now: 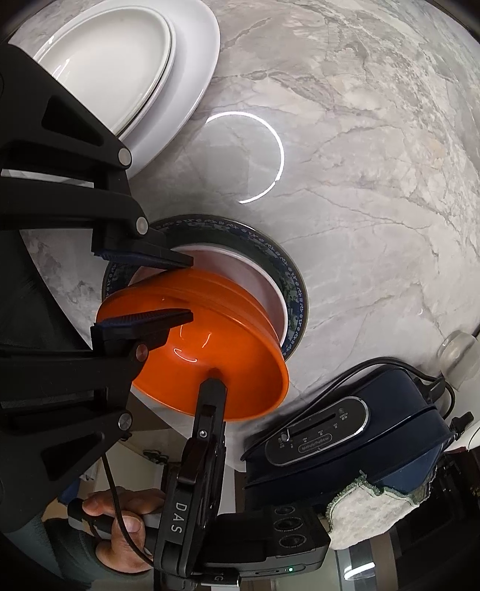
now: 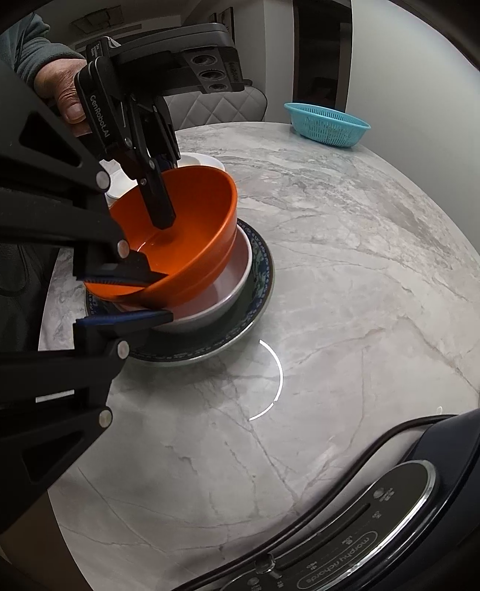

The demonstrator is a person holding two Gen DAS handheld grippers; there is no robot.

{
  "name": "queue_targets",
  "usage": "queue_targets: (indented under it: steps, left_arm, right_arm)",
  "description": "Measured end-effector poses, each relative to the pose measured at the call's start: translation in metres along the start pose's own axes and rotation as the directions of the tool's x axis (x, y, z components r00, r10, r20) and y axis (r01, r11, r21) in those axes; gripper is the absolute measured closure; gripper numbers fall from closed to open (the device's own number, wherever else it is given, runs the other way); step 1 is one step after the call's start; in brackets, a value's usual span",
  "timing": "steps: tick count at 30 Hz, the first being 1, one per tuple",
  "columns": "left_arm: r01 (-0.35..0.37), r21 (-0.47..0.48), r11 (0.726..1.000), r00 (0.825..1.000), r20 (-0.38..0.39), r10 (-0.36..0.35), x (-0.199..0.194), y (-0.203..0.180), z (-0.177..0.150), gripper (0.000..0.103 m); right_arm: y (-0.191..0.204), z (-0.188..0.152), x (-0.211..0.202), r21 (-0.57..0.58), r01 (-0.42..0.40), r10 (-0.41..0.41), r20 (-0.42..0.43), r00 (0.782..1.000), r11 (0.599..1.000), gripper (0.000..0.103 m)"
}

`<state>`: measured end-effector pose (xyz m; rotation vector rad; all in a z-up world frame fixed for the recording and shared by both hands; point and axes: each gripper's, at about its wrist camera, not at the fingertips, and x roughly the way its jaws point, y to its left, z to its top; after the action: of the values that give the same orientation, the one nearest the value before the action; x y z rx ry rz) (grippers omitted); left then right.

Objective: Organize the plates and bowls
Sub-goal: 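Lift the orange bowl with both grippers and carry it over the nested bowls, then lower the orange bowl into the white bowl and open both grippers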

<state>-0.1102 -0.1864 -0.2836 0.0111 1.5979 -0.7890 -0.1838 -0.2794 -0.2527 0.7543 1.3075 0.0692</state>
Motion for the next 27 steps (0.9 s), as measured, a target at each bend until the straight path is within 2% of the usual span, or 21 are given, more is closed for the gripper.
queue_targets:
  steps: [5, 8, 11, 13, 16, 19, 27]
  left_arm:
    - [-0.010, 0.002, 1.000, 1.000, 0.003, 0.010, 0.000, 0.000, 0.001, 0.082]
    - [-0.009, 0.013, 1.000, 1.000, 0.011, 0.009, -0.003, -0.002, 0.001, 0.076]
    - [-0.003, 0.023, 1.000, 1.000, 0.020, 0.002, -0.005, -0.005, 0.001, 0.067]
    - [0.011, 0.032, 0.999, 0.999, 0.031, -0.012, -0.007, -0.009, 0.001, 0.051]
    - [-0.016, 0.060, 0.998, 0.999, 0.050, 0.013, -0.012, -0.018, 0.002, 0.037]
    - [-0.017, 0.058, 0.998, 0.997, 0.074, 0.013, -0.018, -0.018, 0.003, 0.036]
    - [-0.015, 0.032, 0.999, 0.995, 0.100, 0.011, -0.025, -0.008, 0.003, 0.036]
  right_arm:
    - [0.002, 0.002, 0.001, -0.003, 0.013, -0.013, -0.008, 1.000, 1.000, 0.090]
    - [0.003, 0.003, 0.001, -0.006, 0.025, -0.025, -0.018, 1.000, 1.000, 0.091]
    - [0.005, 0.004, 0.003, -0.015, 0.045, -0.045, -0.029, 0.999, 0.999, 0.094]
    - [0.009, 0.005, 0.003, -0.035, 0.067, -0.068, -0.036, 0.997, 0.997, 0.094]
    - [0.017, 0.004, 0.005, -0.084, 0.113, -0.116, -0.034, 0.993, 0.990, 0.095]
    - [0.017, 0.004, 0.007, -0.091, 0.135, -0.139, -0.038, 0.990, 0.987, 0.095]
    - [0.017, 0.005, 0.008, -0.091, 0.133, -0.139, -0.063, 0.988, 0.987, 0.094]
